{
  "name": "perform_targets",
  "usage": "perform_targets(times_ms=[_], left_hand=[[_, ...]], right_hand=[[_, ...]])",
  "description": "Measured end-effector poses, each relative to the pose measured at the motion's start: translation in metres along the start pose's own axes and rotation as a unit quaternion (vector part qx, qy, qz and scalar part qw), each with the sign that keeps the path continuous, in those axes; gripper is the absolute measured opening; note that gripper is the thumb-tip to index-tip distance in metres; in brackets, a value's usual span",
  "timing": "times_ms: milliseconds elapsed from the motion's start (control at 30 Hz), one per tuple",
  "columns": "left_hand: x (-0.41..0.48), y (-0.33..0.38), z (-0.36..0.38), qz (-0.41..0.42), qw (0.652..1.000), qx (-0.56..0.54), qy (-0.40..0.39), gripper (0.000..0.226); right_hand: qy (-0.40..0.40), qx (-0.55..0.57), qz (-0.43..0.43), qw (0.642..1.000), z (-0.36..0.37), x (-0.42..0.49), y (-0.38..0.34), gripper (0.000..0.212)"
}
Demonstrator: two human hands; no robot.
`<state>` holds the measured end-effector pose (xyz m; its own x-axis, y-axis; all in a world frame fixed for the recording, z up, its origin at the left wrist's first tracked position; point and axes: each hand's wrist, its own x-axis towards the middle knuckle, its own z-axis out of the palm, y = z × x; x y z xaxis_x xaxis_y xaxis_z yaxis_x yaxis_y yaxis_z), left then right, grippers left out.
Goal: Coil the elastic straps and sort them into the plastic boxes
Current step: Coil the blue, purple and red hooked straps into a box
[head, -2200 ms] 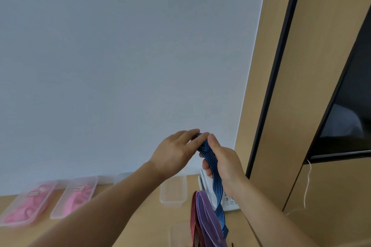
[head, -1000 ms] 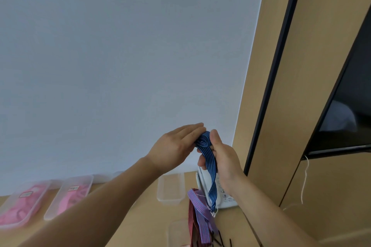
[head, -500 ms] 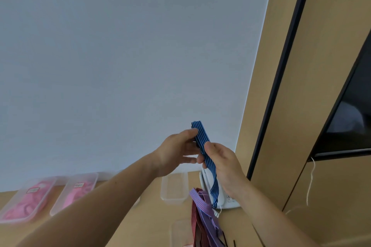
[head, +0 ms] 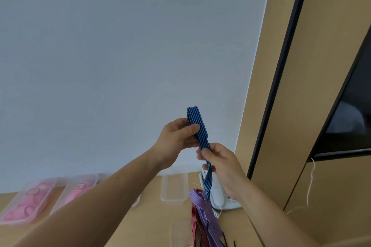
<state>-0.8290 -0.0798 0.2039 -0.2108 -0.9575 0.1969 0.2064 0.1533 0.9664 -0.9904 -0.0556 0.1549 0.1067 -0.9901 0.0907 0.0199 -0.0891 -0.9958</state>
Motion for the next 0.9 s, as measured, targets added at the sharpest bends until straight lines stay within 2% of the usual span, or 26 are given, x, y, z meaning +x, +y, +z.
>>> perform_targets(times_ms=[267, 433, 600, 667, 767, 833, 900], left_hand=[[0.003, 0.011, -0.003, 0.046, 0.998, -0.032, -0.012, 0.026], [0.003, 0.021, -0.006, 0.073, 0.996, -0.059, -0.003, 0.023], [-0.001, 0.016, -0.009, 0.072, 0.996, -0.043, -0.031, 0.022], [-0.001, 0.008, -0.014, 0.064, 0.998, 0.007, -0.002, 0.026], [0.003, -0.006, -0.026, 0.049, 0.990, 0.103, 0.084, 0.025], [0.004, -0.015, -0.031, 0.040, 0.980, 0.156, 0.118, 0.025], [0.004, -0.020, -0.032, 0.041, 0.976, 0.170, 0.132, 0.027]], right_hand=[[0.039, -0.031, -0.001, 0.999, 0.008, 0.004, -0.005, 0.021], [-0.007, -0.029, 0.014, 0.999, 0.014, 0.003, -0.002, 0.016], [-0.012, -0.089, 0.037, 0.995, 0.013, 0.005, 0.008, 0.012], [-0.018, -0.045, 0.039, 0.998, 0.011, 0.005, 0.012, 0.012], [-0.002, 0.009, 0.017, 1.000, 0.009, 0.003, 0.018, 0.019], [-0.012, 0.013, 0.013, 1.000, 0.009, 0.004, 0.022, 0.023], [-0.037, -0.001, 0.024, 0.999, 0.009, 0.006, 0.027, 0.018]])
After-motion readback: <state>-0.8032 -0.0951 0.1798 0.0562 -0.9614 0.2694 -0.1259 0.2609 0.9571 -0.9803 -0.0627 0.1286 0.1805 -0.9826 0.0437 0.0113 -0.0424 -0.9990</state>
